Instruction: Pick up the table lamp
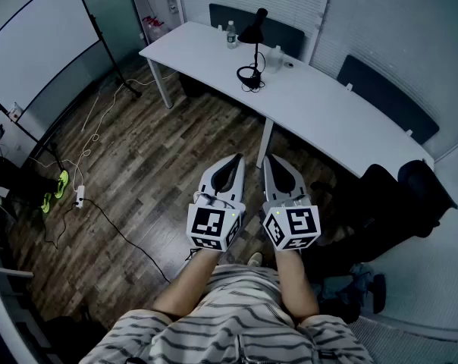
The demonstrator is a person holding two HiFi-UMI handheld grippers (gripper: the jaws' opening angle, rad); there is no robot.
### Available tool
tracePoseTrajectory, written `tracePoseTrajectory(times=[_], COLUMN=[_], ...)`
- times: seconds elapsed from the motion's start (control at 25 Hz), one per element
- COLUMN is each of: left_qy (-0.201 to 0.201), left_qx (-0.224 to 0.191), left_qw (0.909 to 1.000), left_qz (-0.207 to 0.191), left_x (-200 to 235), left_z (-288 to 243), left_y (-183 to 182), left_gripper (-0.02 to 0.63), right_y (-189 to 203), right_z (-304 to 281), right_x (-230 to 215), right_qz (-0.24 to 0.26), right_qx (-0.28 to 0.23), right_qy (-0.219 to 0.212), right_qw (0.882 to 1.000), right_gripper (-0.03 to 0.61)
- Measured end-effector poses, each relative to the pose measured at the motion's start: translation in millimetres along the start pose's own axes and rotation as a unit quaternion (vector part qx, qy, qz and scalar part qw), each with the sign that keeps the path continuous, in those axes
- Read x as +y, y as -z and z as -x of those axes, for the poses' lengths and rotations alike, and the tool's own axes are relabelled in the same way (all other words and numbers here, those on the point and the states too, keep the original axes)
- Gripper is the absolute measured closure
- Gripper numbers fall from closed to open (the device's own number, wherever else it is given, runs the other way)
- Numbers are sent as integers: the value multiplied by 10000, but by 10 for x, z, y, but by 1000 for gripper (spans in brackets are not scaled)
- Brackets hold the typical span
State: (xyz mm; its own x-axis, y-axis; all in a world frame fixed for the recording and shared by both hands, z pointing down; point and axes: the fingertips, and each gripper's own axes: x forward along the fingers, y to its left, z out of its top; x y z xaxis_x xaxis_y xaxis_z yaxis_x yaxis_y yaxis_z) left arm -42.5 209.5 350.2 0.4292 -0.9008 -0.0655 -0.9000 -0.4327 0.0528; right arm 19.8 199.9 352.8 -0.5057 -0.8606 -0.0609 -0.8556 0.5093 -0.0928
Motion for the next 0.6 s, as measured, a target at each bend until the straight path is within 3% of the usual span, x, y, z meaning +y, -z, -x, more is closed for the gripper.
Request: tracePoseTrajectory(times=[0.6], left_qy=[24], left_qx=[75], left_qw=[10000], left_qz=[33], left_x=[-128], left_z=[-162], left_y=[63], left_gripper=[607], right_y=[-45], right_z=[56], right_x=[-192], right_qz=[-96], right_qx=[-57], right_qy=[-5], right_qw=[9999], right_gripper=[568])
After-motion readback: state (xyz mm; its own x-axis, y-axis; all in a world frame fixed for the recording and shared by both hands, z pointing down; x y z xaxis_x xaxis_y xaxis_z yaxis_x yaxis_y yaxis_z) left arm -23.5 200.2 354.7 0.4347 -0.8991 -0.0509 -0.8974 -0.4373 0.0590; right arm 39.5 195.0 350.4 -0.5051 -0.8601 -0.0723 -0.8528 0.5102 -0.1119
